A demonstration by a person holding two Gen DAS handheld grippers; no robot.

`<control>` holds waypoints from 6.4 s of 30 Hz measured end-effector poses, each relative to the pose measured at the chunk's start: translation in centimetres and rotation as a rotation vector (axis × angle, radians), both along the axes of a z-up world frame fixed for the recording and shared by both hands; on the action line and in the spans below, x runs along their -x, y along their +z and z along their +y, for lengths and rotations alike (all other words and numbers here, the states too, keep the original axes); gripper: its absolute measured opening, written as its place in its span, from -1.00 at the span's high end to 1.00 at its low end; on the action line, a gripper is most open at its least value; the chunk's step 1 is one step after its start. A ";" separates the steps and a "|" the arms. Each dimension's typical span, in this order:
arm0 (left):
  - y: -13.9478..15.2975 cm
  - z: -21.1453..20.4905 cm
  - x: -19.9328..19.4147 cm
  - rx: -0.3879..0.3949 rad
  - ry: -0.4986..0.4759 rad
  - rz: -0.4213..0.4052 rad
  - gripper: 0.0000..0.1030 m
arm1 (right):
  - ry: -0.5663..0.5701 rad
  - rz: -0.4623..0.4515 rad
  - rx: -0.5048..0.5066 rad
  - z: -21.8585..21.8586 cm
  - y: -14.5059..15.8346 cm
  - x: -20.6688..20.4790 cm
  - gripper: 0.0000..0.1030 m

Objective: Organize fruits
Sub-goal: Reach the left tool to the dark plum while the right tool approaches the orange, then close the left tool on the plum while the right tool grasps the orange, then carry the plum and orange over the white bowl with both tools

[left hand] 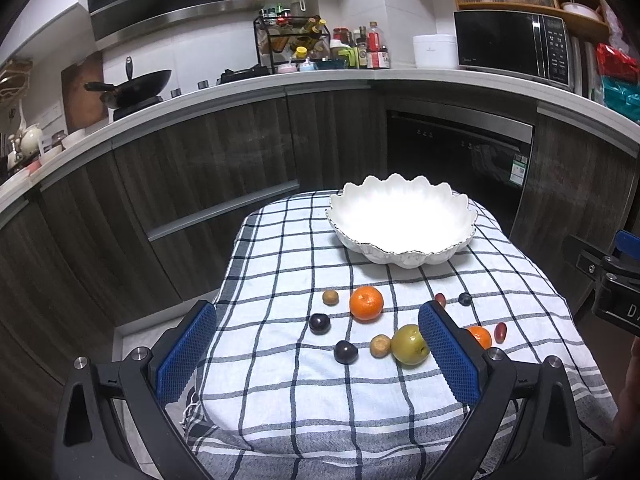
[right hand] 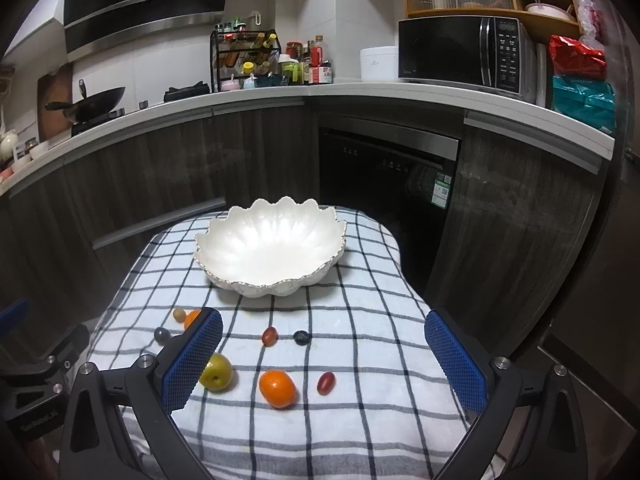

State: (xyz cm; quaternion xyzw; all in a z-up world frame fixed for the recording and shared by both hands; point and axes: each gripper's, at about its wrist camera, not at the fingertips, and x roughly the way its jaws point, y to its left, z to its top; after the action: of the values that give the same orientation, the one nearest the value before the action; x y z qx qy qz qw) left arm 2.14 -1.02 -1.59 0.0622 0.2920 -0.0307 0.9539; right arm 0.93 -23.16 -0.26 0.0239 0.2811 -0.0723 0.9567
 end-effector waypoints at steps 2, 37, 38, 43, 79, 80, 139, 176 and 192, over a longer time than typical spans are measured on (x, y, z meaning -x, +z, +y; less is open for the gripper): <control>-0.2 -0.1 -0.3 -0.003 -0.003 0.004 -1.00 | 0.006 0.004 0.003 0.1 -0.1 -0.2 -0.99; -6.7 -0.5 -6.2 -0.056 -0.079 0.168 -0.77 | 0.088 0.182 0.011 2.5 -5.6 -5.7 -0.67; -6.9 -0.5 -6.3 -0.054 -0.080 0.175 -0.77 | 0.092 0.193 0.010 2.6 -6.0 -5.9 -0.64; -8.3 -0.6 -7.3 -0.045 -0.089 0.222 -0.66 | 0.109 0.246 0.006 2.9 -7.5 -6.7 -0.54; -15.2 -1.9 -11.1 -0.067 -0.132 0.422 0.08 | 0.153 0.519 -0.032 3.3 -14.7 -9.4 -0.23; -15.4 -1.9 -11.2 -0.067 -0.134 0.429 0.11 | 0.153 0.526 -0.034 3.3 -14.9 -9.5 -0.19; -6.1 -1.5 -11.2 -0.002 -0.085 0.278 0.45 | 0.196 0.308 -0.090 2.1 -6.2 -11.4 0.20; -4.0 -6.3 -26.0 0.061 -0.176 0.309 0.44 | 0.172 0.285 -0.090 -2.3 -3.6 -25.4 0.20; -6.4 -8.1 -29.1 0.079 -0.220 0.354 0.44 | 0.180 0.353 -0.094 -2.5 -6.6 -28.3 0.20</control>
State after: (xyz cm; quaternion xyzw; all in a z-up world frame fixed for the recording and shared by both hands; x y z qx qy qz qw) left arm 31.20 -9.07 -8.03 0.0499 0.4451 -0.1563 0.8803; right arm 29.20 -25.67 -6.87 0.0300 0.4485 0.0238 0.8930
